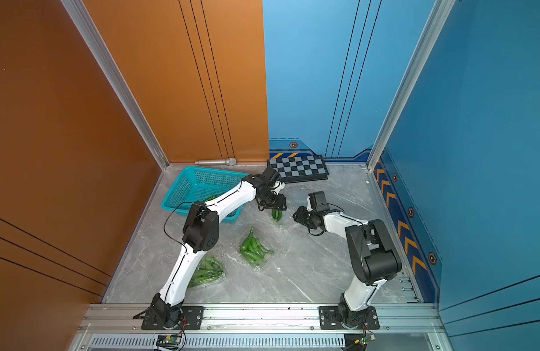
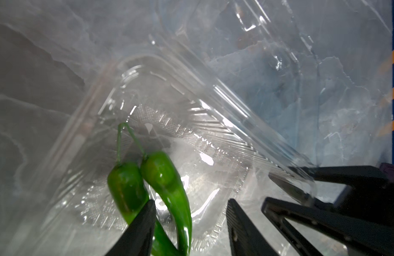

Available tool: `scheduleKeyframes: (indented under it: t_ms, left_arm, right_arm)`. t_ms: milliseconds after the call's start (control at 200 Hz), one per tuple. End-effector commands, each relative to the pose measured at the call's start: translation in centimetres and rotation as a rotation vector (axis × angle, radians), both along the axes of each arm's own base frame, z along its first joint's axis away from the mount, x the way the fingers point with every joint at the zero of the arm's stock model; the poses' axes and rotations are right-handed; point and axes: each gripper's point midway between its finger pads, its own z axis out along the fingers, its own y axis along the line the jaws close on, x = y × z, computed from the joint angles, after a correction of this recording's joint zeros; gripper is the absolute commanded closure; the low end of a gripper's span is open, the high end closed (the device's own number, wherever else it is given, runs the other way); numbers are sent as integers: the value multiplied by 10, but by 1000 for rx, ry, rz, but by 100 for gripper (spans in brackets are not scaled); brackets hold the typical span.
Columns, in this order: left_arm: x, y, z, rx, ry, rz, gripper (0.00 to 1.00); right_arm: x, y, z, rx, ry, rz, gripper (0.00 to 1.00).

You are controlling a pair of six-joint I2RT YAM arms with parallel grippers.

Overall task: Take small green peppers out of containers
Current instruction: Pick up the green pepper from the packing box.

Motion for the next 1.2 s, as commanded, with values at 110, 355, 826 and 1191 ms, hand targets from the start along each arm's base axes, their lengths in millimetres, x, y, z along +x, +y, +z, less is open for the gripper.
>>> scheduleKeyframes:
  t_ms: [110, 355, 826, 1191]
  left_arm:
    - [-1, 1, -8, 33, 14, 16, 46]
    - [-6, 1, -22, 63, 46, 16, 45]
    - [-5, 4, -33, 107, 53, 15, 63]
    - [-6, 7, -32, 110, 53, 1, 90]
  right_arm:
    - [-5, -5, -1, -10, 5, 7, 52]
    - [-5, -4, -1, -4, 7, 10, 53]
    - [-5, -6, -1, -2, 5, 7, 55]
    - [-6, -7, 1, -3, 2, 8, 56]
